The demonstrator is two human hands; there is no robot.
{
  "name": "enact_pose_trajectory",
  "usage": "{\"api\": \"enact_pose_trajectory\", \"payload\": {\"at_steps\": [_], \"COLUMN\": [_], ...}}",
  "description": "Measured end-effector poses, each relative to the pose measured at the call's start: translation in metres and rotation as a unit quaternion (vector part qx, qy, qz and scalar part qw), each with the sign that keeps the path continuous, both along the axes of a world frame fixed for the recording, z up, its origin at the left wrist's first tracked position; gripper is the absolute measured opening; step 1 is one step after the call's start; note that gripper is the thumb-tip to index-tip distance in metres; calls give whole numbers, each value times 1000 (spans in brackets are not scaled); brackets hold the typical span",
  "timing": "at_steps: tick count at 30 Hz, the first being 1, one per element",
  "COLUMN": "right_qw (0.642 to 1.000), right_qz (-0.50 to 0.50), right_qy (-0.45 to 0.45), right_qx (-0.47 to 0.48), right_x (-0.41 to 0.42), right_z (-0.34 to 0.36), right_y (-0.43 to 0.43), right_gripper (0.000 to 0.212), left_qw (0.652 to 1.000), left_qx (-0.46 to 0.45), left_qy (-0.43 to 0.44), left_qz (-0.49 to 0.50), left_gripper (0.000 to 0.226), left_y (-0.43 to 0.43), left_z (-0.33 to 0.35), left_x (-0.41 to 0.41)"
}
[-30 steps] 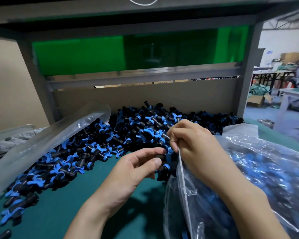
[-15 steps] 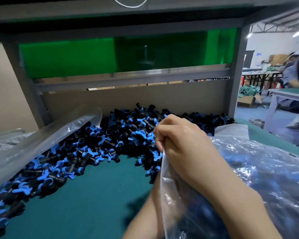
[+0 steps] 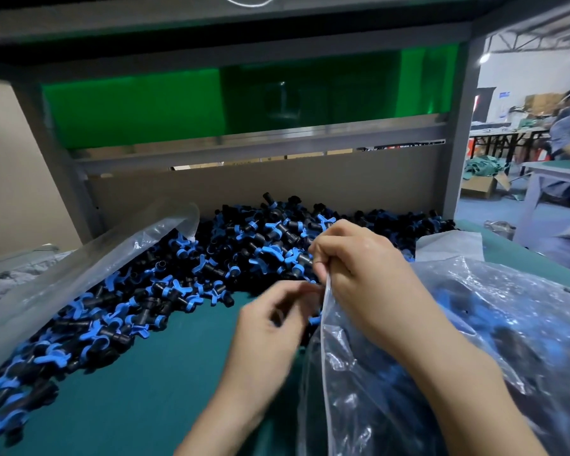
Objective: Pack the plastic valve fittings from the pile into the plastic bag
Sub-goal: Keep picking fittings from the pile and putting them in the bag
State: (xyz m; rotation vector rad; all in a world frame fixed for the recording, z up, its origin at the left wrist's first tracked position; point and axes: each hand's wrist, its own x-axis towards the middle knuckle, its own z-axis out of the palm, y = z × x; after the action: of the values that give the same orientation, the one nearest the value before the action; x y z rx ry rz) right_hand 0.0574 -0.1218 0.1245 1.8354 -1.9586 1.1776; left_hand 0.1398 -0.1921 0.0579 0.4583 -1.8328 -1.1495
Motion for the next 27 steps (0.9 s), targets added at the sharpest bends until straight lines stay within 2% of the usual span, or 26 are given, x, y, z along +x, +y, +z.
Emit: {"api": "enact_pose_trajectory", "payload": {"at_steps": [2, 4, 6, 8, 13, 18, 21, 27], "right_qw": [1000, 1000, 1000, 1000, 999, 999, 999, 999], "right_qz": [-7, -5, -3, -2, -1, -1, 0, -3], "right_qy": [3, 1, -1, -6, -15, -27, -33, -34], "right_qx": [11, 17, 22, 24, 35, 31, 29, 29], "right_x": [-1, -1, -1, -1, -2, -4, -5, -5], "right_z": [-1, -1, -2, -2, -4, -5, -6, -6], "right_y": [-1, 0, 0, -1, -1, -2, -2, -2], "right_gripper": [34, 29, 27, 29, 29, 26, 26, 34], "left_qw": [993, 976, 958, 934, 885, 840, 837, 884], "left_qx": [13, 20, 17, -24, -125, -165, -161, -122], "left_qy": [-18, -107, -196, -267, -358, -443, -451, -368], "left_qz": [112, 189, 211, 235, 268, 267, 264, 263], "left_gripper": [13, 16, 10, 18, 42, 47, 41, 17], "left_y": [-37, -63, -74, -90, -107, -126, -133, -137], "left_z": [-24, -52, -73, -98, -101, -100, -102, -109], "left_x": [45, 54, 43, 44, 28, 17, 14, 21]}}
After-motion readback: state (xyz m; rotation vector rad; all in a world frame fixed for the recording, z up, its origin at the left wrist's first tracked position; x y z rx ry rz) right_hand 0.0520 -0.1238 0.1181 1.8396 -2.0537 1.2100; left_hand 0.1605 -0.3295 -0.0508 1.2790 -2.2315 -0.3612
